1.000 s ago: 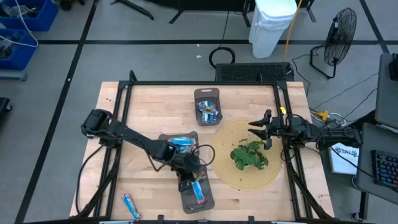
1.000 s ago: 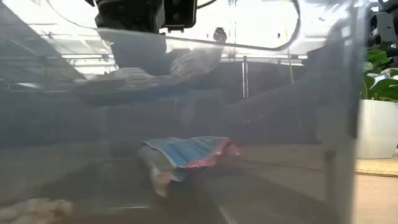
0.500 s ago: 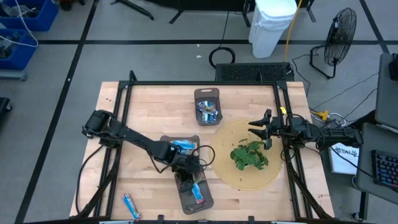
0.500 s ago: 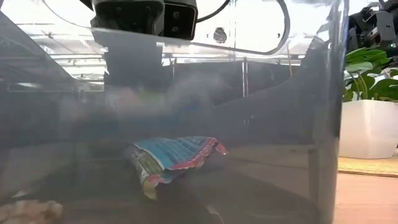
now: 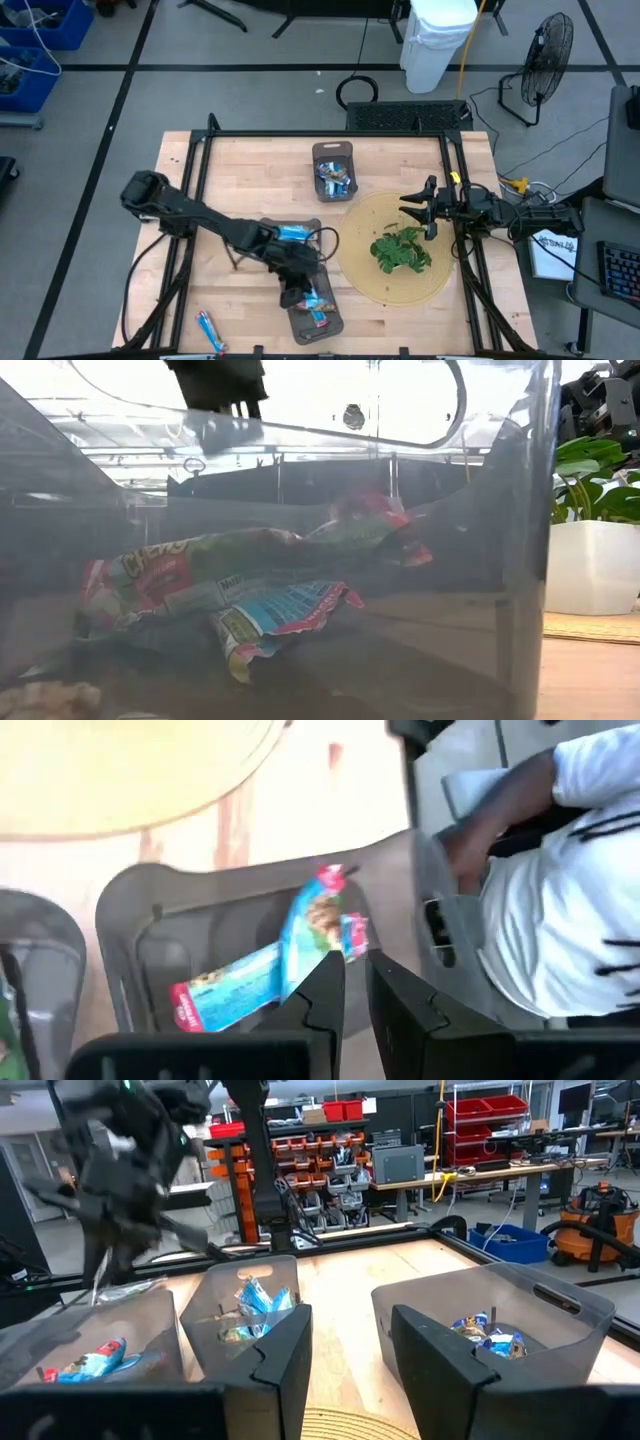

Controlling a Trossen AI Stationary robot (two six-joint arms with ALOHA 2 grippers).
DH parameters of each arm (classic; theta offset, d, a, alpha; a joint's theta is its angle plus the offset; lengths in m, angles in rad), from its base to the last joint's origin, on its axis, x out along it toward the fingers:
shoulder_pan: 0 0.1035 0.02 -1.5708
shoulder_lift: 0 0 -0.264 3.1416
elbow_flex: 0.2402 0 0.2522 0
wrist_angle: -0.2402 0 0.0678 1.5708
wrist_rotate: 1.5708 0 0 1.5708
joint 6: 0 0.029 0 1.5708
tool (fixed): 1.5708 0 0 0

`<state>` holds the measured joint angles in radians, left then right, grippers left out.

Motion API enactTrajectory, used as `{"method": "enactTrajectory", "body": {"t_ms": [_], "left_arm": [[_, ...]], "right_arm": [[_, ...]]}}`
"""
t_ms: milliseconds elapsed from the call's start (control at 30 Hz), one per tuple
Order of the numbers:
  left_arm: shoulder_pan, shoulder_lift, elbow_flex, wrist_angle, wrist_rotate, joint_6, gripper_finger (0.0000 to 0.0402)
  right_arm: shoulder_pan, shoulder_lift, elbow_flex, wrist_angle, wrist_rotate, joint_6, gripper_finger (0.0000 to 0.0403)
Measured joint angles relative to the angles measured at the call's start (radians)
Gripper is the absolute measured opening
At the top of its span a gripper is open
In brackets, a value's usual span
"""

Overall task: Pick and place Granola Bars by type
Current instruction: Put the red granola bar into the bottom black bin

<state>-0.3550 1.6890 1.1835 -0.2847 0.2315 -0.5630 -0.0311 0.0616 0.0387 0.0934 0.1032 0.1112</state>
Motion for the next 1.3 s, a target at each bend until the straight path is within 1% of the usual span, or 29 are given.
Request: {"method": "enactTrajectory", "body": {"t_ms": [100, 133, 200, 333, 400, 467, 533, 633, 733, 800, 833, 900, 933, 1033, 1100, 1233, 1300], "left_arm": [[-0.035, -0.063, 0.0, -0.029, -0.048, 0.013, 0.005], [-0.049, -0.081, 0.0, -0.035, -0.057, -0.008, 0.005], [-0.087, -0.113, 0.0, -0.074, -0.075, -0.111, 0.0051], [-0.19, -0.139, 0.0, -0.127, -0.15, -0.436, 0.0051], [-0.262, -0.139, 0.0, -0.149, -0.18, -0.57, 0.0051], [-0.337, -0.139, 0.0, -0.138, -0.236, -0.717, 0.0051], [-0.406, -0.138, 0.0, -0.126, -0.316, -0.914, 0.0051], [-0.498, -0.123, 0.0, -0.126, -0.427, -1.277, 0.0051], [-0.575, -0.093, 0.0, -0.141, -0.469, -1.593, 0.0051], [-0.612, -0.059, 0.0, -0.156, -0.455, -1.731, 0.0051], [-0.623, -0.039, 0.0, -0.155, -0.422, -1.778, 0.0051], [-0.629, -0.008, -0.001, -0.123, -0.333, -1.814, 0.0051], [-0.63, 0.0, -0.001, -0.103, -0.324, -1.821, 0.0051], [-0.619, 0.0, -0.001, -0.119, -0.358, -1.804, 0.0051], [-0.599, 0.0, 0.0, -0.186, -0.334, -1.815, 0.0051], [-0.568, 0.0, 0.0, -0.403, -0.115, -1.888, 0.0051], [-0.549, 0.0, 0.0, -0.543, -0.053, -1.904, 0.0051]], "right_arm": [[0.0, 0.0, 0.0, 0.0, 0.0, 0.0, 0.013], [0.0, 0.0, 0.0, 0.0, 0.0, 0.0, 0.013], [0.0, 0.0, 0.0, 0.0, 0.0, 0.0, 0.013], [0.0, 0.0, 0.0, 0.002, 0.0, 0.0, 0.013], [0.0, 0.0, 0.0, 0.001, 0.0, 0.0, 0.013], [0.0, 0.0, 0.0, 0.002, 0.0, 0.0, 0.013], [0.0, 0.0, 0.0, 0.001, 0.0, 0.0, 0.013], [0.0, 0.0, 0.0, 0.002, 0.0, 0.0, 0.013], [0.0, 0.0, 0.0, 0.002, 0.0, 0.0, 0.013], [0.0, 0.001, 0.0, 0.001, 0.0, 0.0, 0.013], [0.0, 0.001, 0.0, 0.001, 0.0, 0.0, 0.013], [0.0, 0.001, 0.0, 0.001, 0.0, 0.0, 0.013], [0.0, 0.001, 0.0, 0.001, 0.0, 0.0, 0.013], [0.0, 0.0, 0.0, 0.001, 0.0, 0.0, 0.013], [0.0, 0.001, 0.0, 0.001, 0.0, 0.0, 0.013], [0.0, 0.001, 0.0, 0.001, 0.0, 0.0, 0.013], [0.0, 0.001, 0.0, 0.001, 0.0, 0.0, 0.013]]}}
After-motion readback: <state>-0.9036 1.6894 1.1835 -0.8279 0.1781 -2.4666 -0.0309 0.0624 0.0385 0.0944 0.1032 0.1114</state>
